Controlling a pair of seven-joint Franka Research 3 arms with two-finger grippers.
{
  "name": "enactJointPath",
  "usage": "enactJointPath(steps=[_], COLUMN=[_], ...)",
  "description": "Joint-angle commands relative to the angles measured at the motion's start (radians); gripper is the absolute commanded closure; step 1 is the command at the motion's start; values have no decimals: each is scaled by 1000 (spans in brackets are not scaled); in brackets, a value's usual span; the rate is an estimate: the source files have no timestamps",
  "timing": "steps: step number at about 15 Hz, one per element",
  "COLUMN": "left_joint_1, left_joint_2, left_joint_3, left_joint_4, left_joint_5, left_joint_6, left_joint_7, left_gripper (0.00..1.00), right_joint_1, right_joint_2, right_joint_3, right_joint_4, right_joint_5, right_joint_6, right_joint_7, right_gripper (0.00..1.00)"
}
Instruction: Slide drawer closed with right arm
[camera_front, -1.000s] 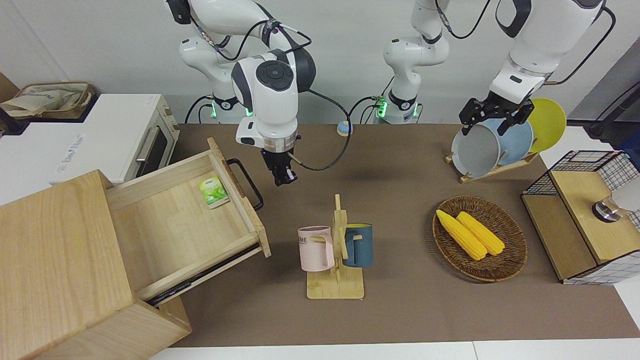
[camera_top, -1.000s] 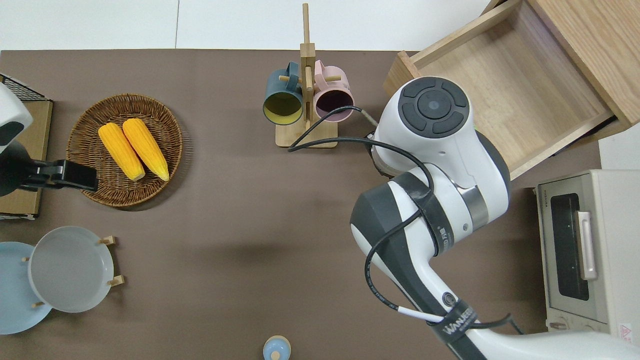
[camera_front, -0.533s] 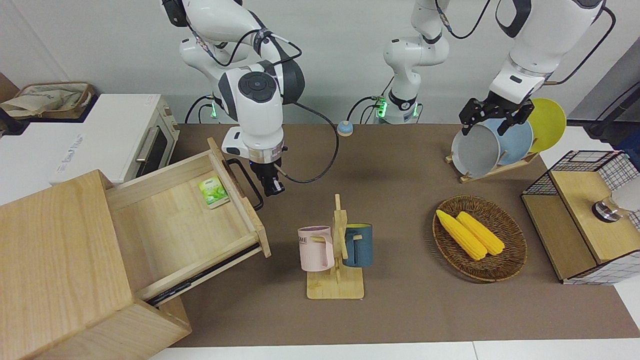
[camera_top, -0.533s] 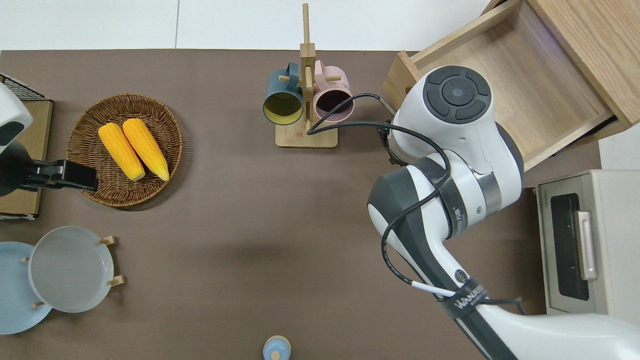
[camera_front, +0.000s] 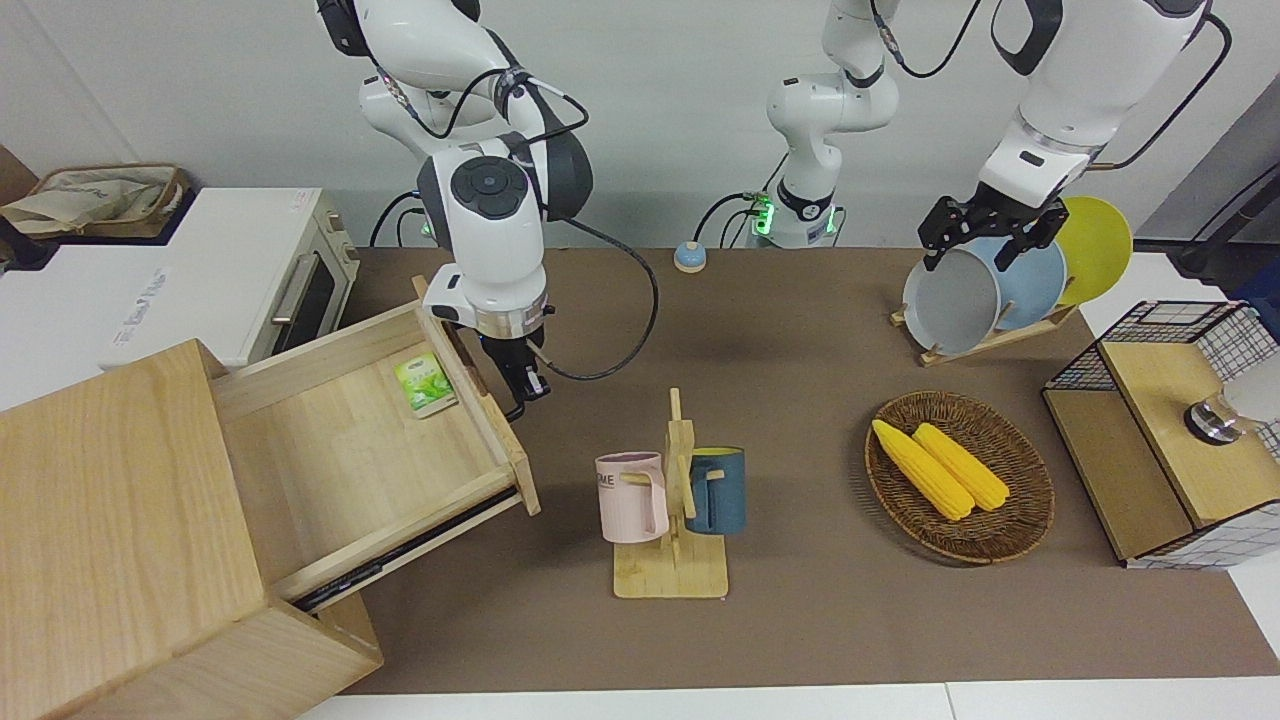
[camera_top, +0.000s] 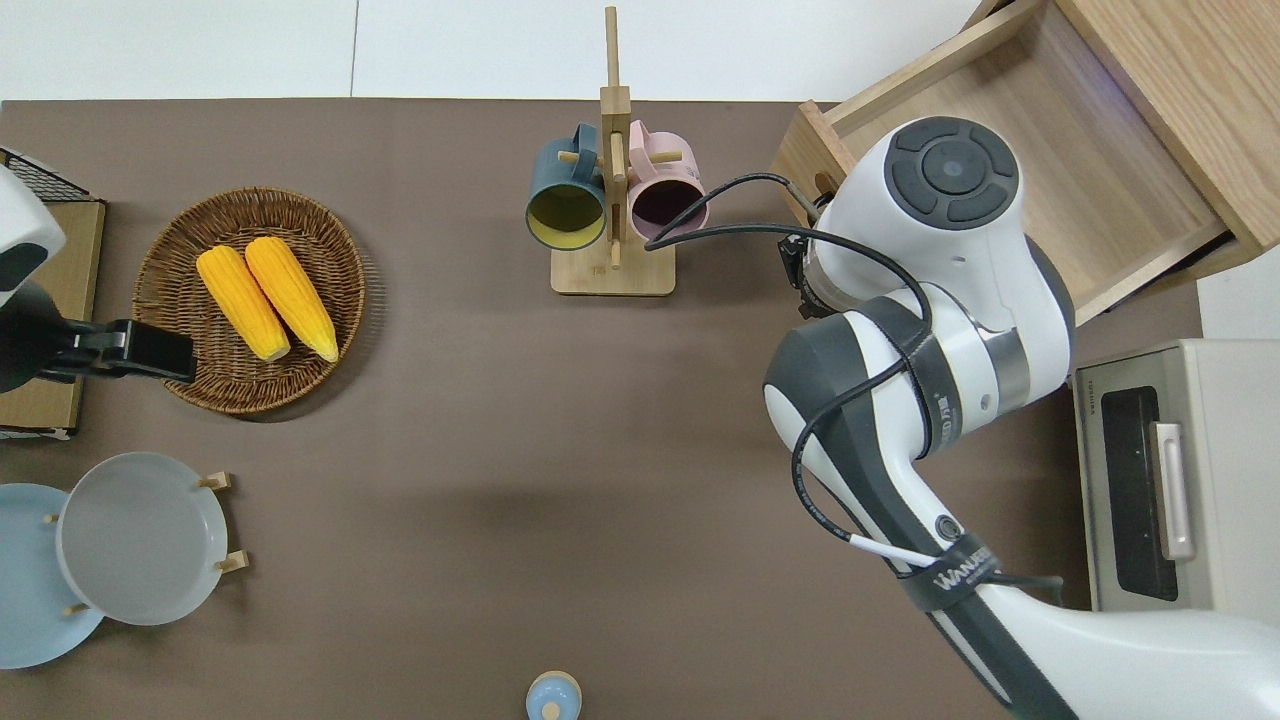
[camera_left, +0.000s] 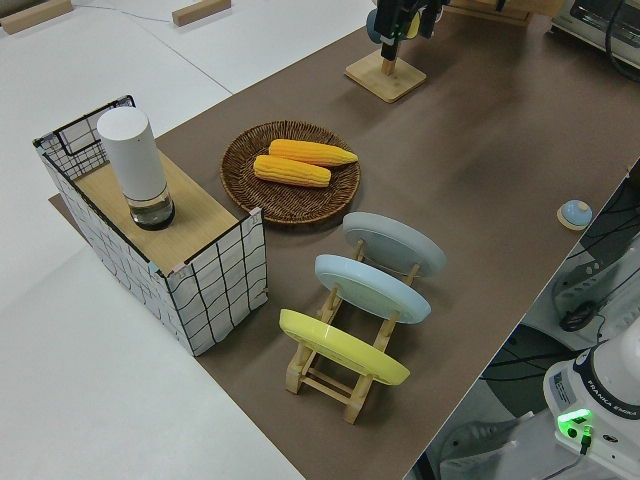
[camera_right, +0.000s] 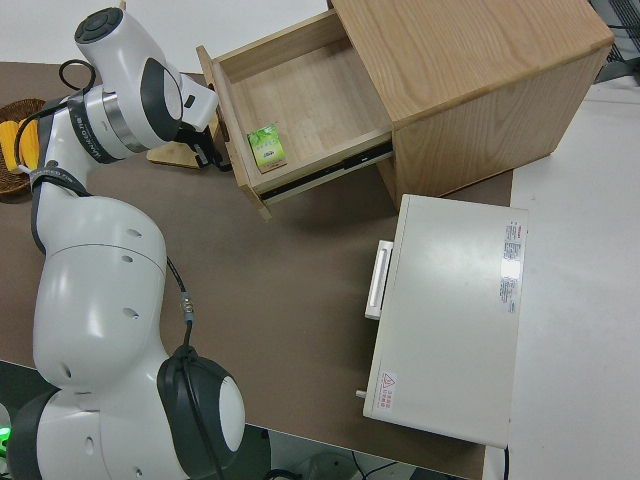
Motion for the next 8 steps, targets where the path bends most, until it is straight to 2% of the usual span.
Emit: enactJointPath(steps=[1, 5, 8], left_joint_1=[4, 4, 4], left_joint_2=[11, 11, 11], left_joint_3=[-6, -6, -6], left_joint_4=[26, 26, 26], left_joint_5=[17, 17, 17], left_joint_6=[-20, -20, -20], left_joint_7=[10, 10, 10], left_gripper=[7, 7, 7], right_joint_1=[-39, -83, -111], right_joint_2=[24, 29, 29], right_joint_3=[15, 17, 15], right_joint_4=[36, 38, 39], right_joint_5=[-19, -16, -35], right_joint_6=[16, 18, 21], right_joint_7=[-36, -94, -201], right_gripper=[1000, 1000, 1000])
